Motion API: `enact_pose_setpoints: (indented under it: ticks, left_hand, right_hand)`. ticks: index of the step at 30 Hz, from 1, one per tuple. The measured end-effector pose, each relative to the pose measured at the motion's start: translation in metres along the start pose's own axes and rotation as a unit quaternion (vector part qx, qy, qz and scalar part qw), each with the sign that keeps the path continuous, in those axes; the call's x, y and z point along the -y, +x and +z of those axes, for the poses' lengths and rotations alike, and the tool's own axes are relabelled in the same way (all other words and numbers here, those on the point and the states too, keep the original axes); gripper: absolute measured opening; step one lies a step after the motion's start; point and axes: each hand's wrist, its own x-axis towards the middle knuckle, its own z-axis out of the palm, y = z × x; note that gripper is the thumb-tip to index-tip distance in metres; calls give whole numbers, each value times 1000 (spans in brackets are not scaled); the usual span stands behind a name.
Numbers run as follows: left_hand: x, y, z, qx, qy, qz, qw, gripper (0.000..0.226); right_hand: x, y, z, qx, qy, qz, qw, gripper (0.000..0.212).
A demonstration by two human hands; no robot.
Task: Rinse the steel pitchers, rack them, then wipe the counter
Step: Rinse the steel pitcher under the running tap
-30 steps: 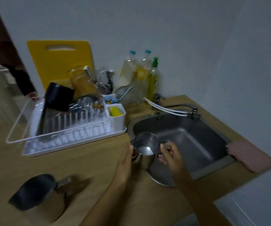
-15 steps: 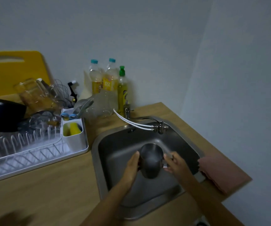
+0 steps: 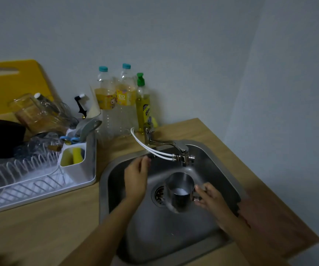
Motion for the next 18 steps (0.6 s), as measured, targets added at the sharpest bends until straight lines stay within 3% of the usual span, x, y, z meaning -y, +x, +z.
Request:
enact_pose_setpoints:
  ticks: [3, 9, 13, 18]
  left_hand:
    - [-16, 55, -1, -1, 81, 77, 994, 20]
    - [-15, 136, 28, 141, 294, 194, 925, 39]
    - [-12, 163, 45, 193, 408, 196, 871, 43]
    - [-1, 181, 44, 210, 403, 159, 876, 32]
  right_hand:
    - [-1, 6, -2, -2, -8, 6, 1000, 20]
    - [-5, 11, 3, -7, -13, 27, 1000, 20]
    - [-3, 10, 6, -6, -28, 33, 999, 16]
    - [-4, 13, 4, -8, -24, 35, 999, 13]
